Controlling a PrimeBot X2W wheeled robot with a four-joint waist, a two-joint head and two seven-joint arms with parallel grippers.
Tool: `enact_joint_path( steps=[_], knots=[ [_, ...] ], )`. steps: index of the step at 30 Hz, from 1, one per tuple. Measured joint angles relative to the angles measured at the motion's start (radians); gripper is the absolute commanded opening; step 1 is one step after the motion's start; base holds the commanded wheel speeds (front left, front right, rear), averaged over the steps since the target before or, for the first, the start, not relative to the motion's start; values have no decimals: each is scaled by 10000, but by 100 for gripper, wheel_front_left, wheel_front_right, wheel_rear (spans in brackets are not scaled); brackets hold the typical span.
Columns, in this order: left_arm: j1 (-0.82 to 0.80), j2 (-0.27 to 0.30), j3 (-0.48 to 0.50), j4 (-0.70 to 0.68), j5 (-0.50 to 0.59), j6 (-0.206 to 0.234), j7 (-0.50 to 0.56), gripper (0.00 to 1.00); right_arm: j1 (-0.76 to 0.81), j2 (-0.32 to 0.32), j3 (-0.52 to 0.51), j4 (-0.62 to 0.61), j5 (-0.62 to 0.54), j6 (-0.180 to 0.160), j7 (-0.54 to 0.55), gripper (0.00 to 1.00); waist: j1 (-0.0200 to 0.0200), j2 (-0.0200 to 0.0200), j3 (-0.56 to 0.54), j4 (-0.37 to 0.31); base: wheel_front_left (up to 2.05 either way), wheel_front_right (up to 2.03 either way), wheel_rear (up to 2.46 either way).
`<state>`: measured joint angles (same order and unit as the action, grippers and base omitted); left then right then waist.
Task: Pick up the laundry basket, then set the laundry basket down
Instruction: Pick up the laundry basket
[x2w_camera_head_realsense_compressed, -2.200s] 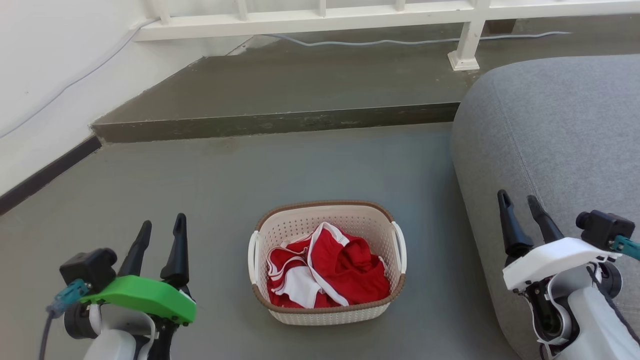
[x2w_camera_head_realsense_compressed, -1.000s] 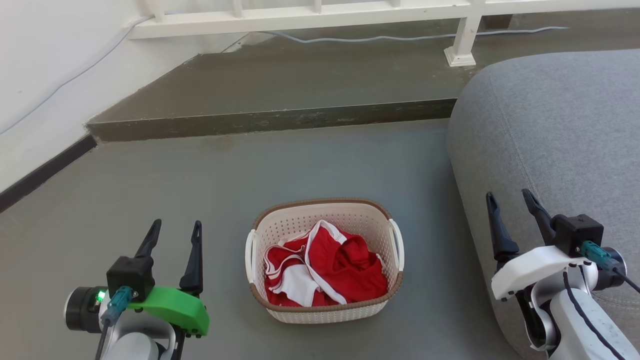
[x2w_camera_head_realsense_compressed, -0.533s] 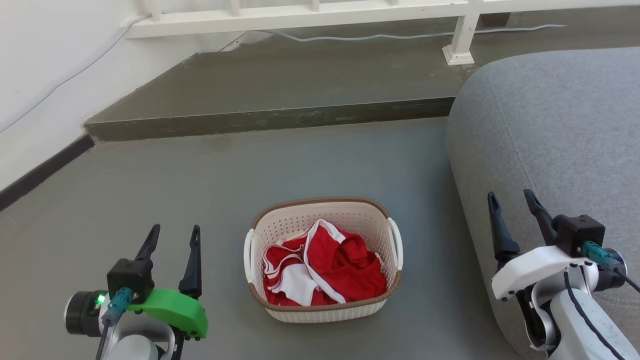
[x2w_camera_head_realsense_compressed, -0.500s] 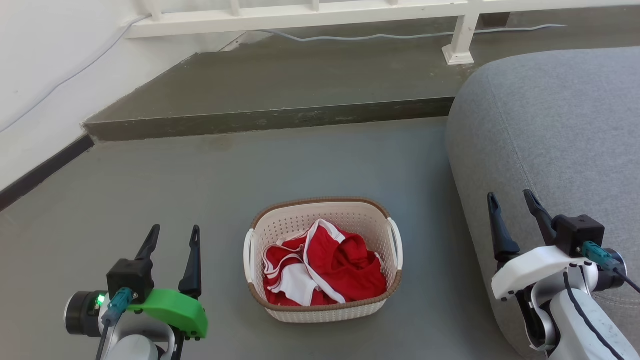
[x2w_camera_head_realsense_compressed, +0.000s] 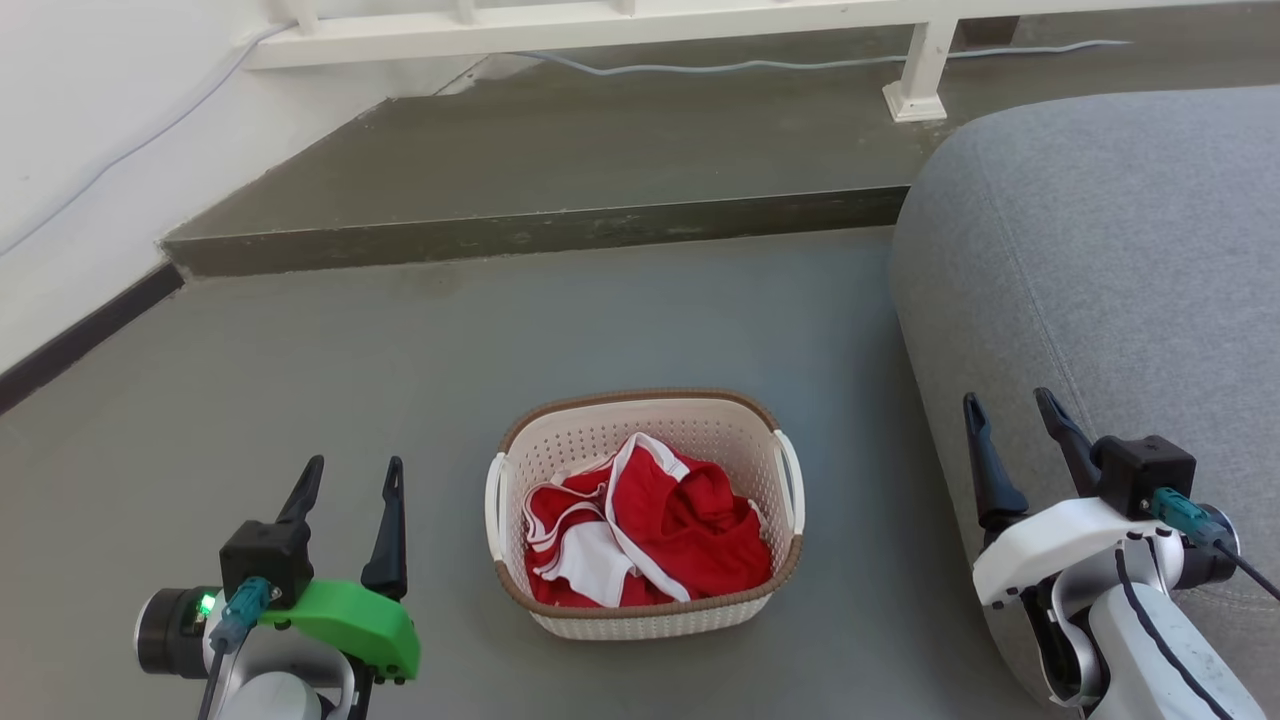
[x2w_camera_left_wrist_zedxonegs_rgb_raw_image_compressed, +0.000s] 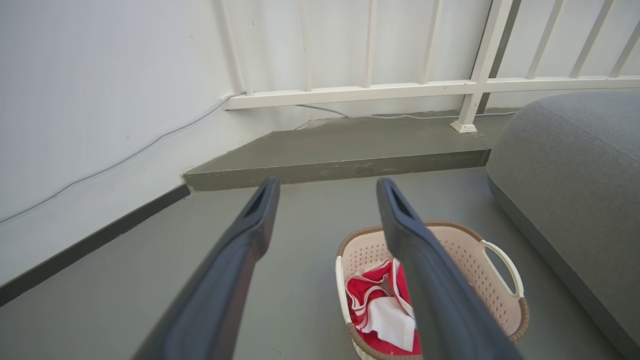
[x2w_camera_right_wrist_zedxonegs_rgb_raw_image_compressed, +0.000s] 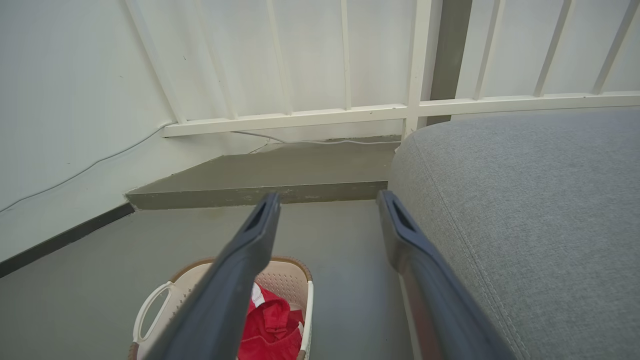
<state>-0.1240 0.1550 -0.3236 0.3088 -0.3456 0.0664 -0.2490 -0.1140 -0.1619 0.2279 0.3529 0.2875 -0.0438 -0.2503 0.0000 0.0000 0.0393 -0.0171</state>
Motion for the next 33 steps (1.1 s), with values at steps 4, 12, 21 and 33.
enact_joint_path(
  steps=[4, 12, 21, 33],
  knots=[
    [-37, -27, 0, -13, 0, 2, 0, 100, -1, 2, -27, -2, -21, 42, 2, 100, 0, -1, 162, 15, 0, 0, 0],
    [-430, -96, -10, -247, 0, 2, 0, 100, -35, 6, -58, -36, -94, 84, 0, 100, 0, 0, 728, 46, 0, 0, 0],
    [-920, -173, -38, -324, 0, 2, 4, 100, -573, -8, -65, -46, -201, 173, 0, 100, 0, 0, 1652, 96, 0, 0, 0],
    [-1863, -362, -58, -282, 0, -2, 21, 100, -1678, -38, -58, 92, -332, 347, 0, 100, 1, 0, 3293, 214, 0, 0, 0]
  ],
)
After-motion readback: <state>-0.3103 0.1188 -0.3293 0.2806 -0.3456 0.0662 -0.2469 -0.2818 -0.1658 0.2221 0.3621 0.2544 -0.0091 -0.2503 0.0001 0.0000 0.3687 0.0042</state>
